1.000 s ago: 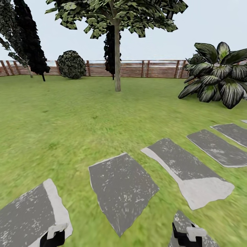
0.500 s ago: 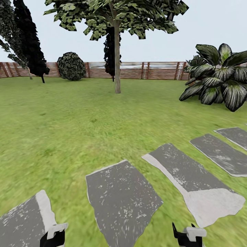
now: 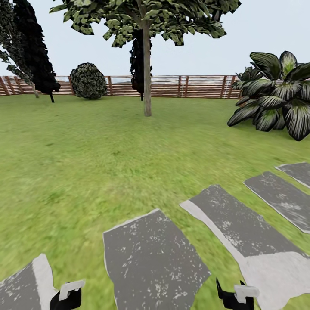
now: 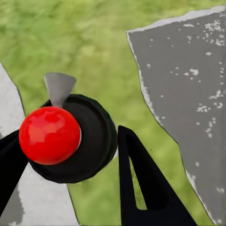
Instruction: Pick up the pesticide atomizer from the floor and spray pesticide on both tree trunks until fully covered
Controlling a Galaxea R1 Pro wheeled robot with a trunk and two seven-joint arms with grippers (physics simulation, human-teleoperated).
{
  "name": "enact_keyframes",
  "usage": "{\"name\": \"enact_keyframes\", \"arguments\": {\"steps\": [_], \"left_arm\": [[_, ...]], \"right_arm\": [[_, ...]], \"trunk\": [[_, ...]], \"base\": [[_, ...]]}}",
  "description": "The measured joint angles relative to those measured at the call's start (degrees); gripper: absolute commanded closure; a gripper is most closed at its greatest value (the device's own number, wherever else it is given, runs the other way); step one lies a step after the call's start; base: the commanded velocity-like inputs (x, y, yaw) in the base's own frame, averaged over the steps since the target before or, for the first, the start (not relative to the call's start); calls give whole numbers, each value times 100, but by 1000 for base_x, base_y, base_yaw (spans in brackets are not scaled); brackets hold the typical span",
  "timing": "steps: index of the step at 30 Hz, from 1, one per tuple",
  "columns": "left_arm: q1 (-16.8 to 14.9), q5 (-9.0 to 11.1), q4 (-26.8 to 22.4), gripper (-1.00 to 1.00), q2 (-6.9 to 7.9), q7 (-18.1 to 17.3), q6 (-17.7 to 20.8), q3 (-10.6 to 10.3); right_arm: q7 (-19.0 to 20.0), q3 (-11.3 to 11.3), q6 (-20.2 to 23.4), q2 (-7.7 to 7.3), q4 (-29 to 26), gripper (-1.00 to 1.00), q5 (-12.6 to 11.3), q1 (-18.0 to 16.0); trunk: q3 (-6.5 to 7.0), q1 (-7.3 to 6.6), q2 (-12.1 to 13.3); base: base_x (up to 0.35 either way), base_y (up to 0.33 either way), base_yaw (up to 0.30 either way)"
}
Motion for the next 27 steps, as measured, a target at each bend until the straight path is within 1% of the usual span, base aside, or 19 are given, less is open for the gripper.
{"name": "enact_keyframes", "arguments": {"steps": [27], "left_arm": [[0,-2,0,100,0,0,0,0]], "right_arm": [[1,1,0,0,0,-100,0,0]], "trunk": [[0,0,0]], "base": [[337,0,0]]}}
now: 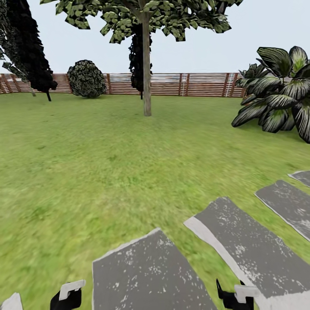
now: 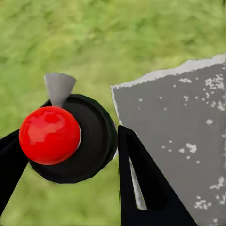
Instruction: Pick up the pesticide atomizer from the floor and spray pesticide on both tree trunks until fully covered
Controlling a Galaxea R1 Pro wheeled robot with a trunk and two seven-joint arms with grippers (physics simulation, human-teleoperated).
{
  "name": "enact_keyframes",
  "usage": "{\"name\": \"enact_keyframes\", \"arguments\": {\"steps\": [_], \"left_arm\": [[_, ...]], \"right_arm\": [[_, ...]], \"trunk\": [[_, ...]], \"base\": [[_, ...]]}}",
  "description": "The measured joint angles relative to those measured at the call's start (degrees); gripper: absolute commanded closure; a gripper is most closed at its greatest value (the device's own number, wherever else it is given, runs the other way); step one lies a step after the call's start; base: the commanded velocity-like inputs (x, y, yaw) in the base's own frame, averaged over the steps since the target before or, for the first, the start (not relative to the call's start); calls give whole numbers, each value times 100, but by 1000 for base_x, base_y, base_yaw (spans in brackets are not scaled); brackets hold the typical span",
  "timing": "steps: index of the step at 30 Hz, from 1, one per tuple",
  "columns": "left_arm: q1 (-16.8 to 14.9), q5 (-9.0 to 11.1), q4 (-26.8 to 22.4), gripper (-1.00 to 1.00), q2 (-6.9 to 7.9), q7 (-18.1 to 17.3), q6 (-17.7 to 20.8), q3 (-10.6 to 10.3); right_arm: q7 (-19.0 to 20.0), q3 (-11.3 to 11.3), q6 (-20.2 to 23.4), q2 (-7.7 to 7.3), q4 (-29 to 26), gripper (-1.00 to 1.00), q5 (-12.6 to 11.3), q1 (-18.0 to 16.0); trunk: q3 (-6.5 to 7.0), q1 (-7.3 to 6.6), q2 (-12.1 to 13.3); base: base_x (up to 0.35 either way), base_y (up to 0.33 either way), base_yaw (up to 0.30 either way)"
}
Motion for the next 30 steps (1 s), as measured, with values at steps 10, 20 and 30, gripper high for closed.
{"name": "enact_keyframes", "arguments": {"steps": [10,20,30], "left_arm": [[0,0,0,100,0,0,1,0],[0,0,0,100,0,0,2,-2],[0,0,0,100,0,0,0,-1]], "right_arm": [[1,0,0,0,0,-100,0,0],[3,1,0,0,0,-100,0,0],[0,2,0,0,0,-100,0,0]], "trunk": [[0,0,0],[0,0,0],[0,0,0]], "base": [[337,0,0],[337,0,0],[337,0,0]]}}
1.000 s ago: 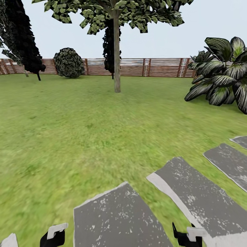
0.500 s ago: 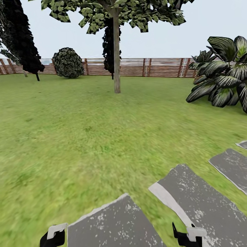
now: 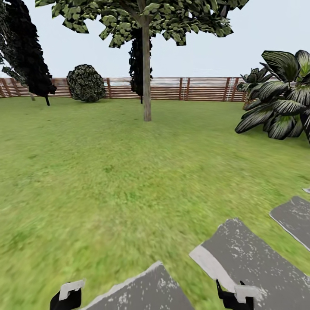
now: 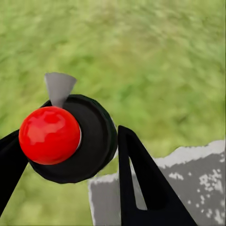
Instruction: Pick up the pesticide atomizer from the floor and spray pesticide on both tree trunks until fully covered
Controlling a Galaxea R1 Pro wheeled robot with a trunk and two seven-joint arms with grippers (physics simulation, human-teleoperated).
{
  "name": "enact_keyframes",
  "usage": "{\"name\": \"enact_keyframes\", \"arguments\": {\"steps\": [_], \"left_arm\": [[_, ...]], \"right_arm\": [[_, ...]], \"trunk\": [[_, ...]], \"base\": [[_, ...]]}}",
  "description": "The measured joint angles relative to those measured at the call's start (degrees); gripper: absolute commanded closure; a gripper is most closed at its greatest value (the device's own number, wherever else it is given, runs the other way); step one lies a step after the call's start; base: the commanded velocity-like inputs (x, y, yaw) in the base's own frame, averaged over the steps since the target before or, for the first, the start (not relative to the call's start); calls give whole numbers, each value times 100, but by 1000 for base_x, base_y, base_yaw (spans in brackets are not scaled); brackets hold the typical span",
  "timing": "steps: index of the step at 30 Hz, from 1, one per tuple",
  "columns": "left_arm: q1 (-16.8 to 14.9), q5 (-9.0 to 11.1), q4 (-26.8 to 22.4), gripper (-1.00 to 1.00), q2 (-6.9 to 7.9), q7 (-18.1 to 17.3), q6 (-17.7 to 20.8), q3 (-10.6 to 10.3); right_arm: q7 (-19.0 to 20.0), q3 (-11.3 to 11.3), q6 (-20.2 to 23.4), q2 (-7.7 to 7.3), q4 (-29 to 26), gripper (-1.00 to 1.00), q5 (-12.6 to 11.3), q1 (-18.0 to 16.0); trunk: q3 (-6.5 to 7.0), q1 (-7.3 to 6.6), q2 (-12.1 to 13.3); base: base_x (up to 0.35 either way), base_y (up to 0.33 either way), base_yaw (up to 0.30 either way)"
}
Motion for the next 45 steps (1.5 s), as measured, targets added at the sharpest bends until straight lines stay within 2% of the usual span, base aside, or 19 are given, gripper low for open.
{"name": "enact_keyframes", "arguments": {"steps": [45], "left_arm": [[0,-10,0,100,0,0,0,0]], "right_arm": [[-1,3,0,0,0,-100,0,0]], "trunk": [[0,0,0]], "base": [[337,0,0]]}}
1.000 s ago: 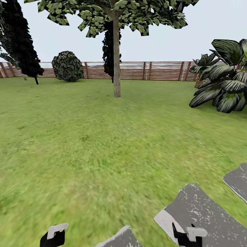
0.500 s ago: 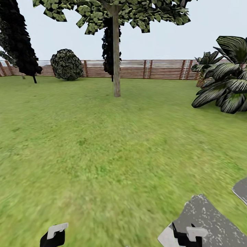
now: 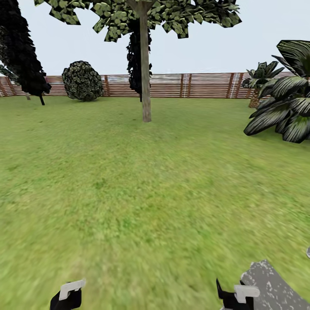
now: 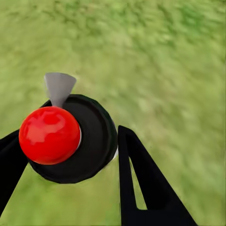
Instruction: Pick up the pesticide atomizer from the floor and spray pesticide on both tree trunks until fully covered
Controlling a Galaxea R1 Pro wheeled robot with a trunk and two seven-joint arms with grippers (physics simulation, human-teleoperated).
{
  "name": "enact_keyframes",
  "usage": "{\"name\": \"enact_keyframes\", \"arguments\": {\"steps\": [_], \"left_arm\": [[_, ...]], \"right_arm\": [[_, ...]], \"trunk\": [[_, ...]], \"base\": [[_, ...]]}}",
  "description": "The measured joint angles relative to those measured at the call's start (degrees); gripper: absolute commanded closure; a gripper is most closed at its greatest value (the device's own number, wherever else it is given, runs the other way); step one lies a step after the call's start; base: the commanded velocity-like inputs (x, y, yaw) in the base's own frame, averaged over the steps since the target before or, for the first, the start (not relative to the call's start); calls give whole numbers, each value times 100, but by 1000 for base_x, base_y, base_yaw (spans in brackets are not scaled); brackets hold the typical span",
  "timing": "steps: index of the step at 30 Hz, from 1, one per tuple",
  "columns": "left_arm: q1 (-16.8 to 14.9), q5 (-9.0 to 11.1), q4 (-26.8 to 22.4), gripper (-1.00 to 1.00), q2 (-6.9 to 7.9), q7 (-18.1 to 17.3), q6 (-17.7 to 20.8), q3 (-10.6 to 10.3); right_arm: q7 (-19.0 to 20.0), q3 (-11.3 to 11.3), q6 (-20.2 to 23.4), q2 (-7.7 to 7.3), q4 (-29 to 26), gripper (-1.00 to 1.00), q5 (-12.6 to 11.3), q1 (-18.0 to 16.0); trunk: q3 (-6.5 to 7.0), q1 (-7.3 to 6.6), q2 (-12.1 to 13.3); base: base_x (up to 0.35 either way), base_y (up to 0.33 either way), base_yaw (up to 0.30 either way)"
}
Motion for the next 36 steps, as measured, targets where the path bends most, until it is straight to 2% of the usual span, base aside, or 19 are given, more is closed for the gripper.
{"name": "enact_keyframes", "arguments": {"steps": [36], "left_arm": [[0,10,0,100,0,0,2,1]], "right_arm": [[1,3,0,0,0,-100,0,0]], "trunk": [[0,0,0]], "base": [[337,0,0]]}}
